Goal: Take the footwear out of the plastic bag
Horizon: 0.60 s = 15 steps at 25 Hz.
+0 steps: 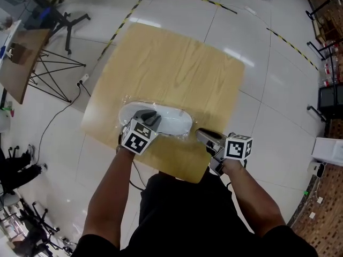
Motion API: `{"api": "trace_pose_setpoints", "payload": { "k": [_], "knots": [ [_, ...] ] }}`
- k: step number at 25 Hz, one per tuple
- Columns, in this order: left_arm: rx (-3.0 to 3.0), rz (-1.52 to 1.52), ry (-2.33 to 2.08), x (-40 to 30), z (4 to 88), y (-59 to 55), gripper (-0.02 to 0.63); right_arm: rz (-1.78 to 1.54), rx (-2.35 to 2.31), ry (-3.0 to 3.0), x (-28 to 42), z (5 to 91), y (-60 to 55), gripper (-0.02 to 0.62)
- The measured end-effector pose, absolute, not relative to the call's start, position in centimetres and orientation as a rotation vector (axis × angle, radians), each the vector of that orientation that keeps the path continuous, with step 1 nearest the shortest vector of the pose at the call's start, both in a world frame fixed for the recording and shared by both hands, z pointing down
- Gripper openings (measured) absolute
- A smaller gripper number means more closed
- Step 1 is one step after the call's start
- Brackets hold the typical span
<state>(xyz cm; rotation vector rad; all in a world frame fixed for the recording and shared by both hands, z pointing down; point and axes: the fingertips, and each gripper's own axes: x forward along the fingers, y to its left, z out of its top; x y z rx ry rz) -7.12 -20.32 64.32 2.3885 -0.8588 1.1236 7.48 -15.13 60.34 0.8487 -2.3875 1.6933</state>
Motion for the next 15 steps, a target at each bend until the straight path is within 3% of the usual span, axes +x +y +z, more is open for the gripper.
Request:
{"api": "trace_pose_setpoints", "payload": {
  "k": [2, 4, 8, 15],
  "knots": [
    [2.390, 1.123, -0.862, -7.2, 64.5, -20.2, 0.081, 1.796, 0.864, -2.400, 6.5, 60.0, -16.5, 0.163],
    [2.397, 1.136, -0.869, -7.2, 64.5, -20.2, 0.081, 1.884, 0.871, -2.366, 5.1, 59.8, -17.9, 0.170],
    [2.400, 1.156, -0.872, -6.7, 64.6, -20.1, 0.081, 1.738, 0.850, -2.289, 4.3, 60.4, -18.2, 0.020],
    [2.423, 1.142, -0.875, -6.5, 64.5, -20.1, 0.083, 1.702, 0.952, -2.260, 10.6, 61.1, -17.8, 0.001]
  ]
}}
